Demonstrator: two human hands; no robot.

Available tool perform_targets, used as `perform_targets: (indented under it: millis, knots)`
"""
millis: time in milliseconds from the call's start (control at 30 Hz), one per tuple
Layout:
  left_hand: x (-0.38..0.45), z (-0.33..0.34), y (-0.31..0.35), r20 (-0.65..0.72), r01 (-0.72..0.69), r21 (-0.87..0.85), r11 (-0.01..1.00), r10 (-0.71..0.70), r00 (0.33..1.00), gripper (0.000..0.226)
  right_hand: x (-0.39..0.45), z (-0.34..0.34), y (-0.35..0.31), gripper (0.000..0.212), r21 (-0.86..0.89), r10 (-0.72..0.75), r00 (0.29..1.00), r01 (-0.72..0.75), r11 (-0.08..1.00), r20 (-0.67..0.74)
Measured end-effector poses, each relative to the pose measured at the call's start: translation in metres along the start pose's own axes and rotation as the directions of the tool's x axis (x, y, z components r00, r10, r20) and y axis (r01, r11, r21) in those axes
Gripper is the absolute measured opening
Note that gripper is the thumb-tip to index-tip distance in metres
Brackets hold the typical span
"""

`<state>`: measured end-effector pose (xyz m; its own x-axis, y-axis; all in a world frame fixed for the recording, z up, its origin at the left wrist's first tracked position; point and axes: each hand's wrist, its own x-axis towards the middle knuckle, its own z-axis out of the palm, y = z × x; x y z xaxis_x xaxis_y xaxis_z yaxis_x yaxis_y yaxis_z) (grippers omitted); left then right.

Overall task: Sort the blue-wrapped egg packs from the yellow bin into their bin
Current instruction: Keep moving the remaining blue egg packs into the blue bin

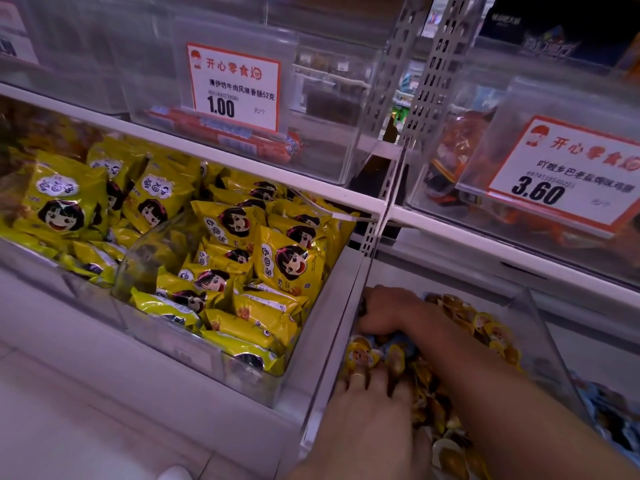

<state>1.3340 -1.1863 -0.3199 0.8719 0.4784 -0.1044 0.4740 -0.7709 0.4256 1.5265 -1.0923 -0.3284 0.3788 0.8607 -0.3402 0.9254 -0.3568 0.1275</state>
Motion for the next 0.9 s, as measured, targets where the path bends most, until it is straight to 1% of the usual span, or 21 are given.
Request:
perform_targets:
  millis: [67,133,167,233,300,367,467,500,567,633,700,767,800,867,900]
  knots:
    - [0.0,-0.001,0.0,0.0,0.005,0.005,1.0,-0.005,1.0,0.068,0.001,0.0,-0.006,0.08,-0.077,0.027,1.0,-0.026,0.997,0.012]
    - [-0.001,-0.001,0.001,-0.013,0.009,0.024,1.0,-0.009,1.0,0.064,0.001,-0.002,-0.009,0.077,-0.102,0.039,0.999,-0.037,0.994,0.013]
    - [-0.001,0.0,0.001,-0.018,0.01,0.026,1.0,-0.01,1.0,0.063,0.0,-0.002,-0.01,0.073,-0.102,0.037,0.999,-0.038,0.994,-0.01]
    - [-0.001,0.0,0.001,-0.015,0.009,0.019,1.0,-0.009,1.0,0.063,-0.003,0.002,-0.01,0.061,-0.088,0.027,0.991,-0.039,0.995,-0.129]
    - [-0.001,-0.002,0.001,-0.009,0.007,-0.002,1.0,-0.007,1.0,0.063,-0.006,0.01,-0.01,0.051,-0.063,0.021,0.967,-0.039,0.997,-0.255]
    - [-0.001,-0.004,0.002,-0.02,0.002,-0.014,1.0,-0.002,1.0,0.062,-0.009,0.013,-0.008,0.046,-0.003,0.009,0.958,-0.01,1.0,-0.285]
    - [-0.004,-0.005,0.002,-0.044,-0.019,-0.019,1.0,0.018,0.999,0.06,-0.02,0.002,0.006,0.041,0.221,-0.036,0.97,0.091,0.971,-0.24]
    - [-0.005,-0.005,0.0,-0.057,-0.024,-0.024,0.999,0.022,0.998,0.059,-0.026,-0.003,0.011,0.038,0.308,-0.061,0.97,0.134,0.942,-0.237]
    - [-0.005,-0.006,0.0,-0.124,-0.032,-0.067,0.997,0.024,0.992,0.054,-0.044,-0.011,0.021,0.026,0.463,-0.112,0.959,0.226,0.857,-0.259]
    - [-0.004,-0.009,0.001,-0.257,-0.054,-0.183,0.982,0.005,0.967,0.037,-0.065,-0.016,0.032,0.014,0.55,-0.159,0.94,0.307,0.776,-0.301]
    - [-0.002,-0.009,0.001,-0.404,-0.1,-0.315,0.944,-0.038,0.914,0.018,-0.09,-0.019,0.043,0.012,0.595,-0.162,0.918,0.362,0.717,-0.363]
    - [0.0,-0.008,0.001,-0.498,-0.148,-0.41,0.9,-0.085,0.863,0.013,-0.115,-0.02,0.054,0.013,0.665,-0.109,0.899,0.39,0.637,-0.424]
    - [0.001,-0.008,0.001,-0.525,-0.171,-0.449,0.877,-0.104,0.845,0.017,-0.127,-0.019,0.059,0.012,0.708,-0.06,0.894,0.391,0.589,-0.444]
    - [0.004,-0.008,0.001,-0.558,-0.213,-0.527,0.823,-0.146,0.817,0.028,-0.148,-0.014,0.065,0.013,0.812,0.063,0.894,0.371,0.451,-0.444]
    - [0.007,-0.008,0.001,-0.566,-0.226,-0.551,0.803,-0.161,0.809,0.034,-0.157,-0.009,0.065,0.017,0.867,0.127,0.9,0.352,0.351,-0.417]
